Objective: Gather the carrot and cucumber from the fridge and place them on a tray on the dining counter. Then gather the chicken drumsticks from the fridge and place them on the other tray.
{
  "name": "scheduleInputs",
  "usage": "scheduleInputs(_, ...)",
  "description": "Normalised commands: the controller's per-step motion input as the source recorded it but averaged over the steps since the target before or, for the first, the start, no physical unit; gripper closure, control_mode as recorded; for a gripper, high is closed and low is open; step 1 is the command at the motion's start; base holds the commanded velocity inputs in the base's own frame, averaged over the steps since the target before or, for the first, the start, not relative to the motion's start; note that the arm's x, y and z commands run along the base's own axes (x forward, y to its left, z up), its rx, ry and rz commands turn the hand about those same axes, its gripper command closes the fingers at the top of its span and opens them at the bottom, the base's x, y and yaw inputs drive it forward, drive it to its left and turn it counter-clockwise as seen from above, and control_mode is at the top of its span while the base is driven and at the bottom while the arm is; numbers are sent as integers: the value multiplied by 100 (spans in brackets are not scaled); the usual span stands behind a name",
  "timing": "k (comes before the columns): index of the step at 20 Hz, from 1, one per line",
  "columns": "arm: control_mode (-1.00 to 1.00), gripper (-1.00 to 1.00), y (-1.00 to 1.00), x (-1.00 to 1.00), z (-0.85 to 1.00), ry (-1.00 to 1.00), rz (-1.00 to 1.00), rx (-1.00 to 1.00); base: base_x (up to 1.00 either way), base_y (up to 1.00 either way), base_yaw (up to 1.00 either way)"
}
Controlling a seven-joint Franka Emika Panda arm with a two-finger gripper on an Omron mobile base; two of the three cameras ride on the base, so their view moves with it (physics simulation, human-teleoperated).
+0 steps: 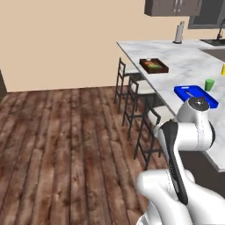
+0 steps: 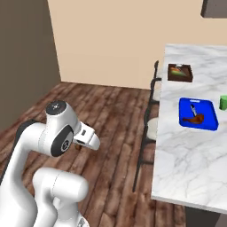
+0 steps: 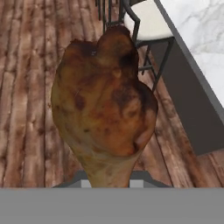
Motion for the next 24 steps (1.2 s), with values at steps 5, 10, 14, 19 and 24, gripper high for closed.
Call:
scheduleInputs(5,100,100,0,0,0,0,0,0,46,45,-33)
scheduleInputs(10,100,100,0,0,0,0,0,0,43,43,-33)
scheduleInputs(14,100,100,0,0,0,0,0,0,40,23,-32)
scheduleInputs(19,100,100,0,0,0,0,0,0,40,9,-32)
scheduleInputs(24,100,100,0,0,0,0,0,0,37,10,-32)
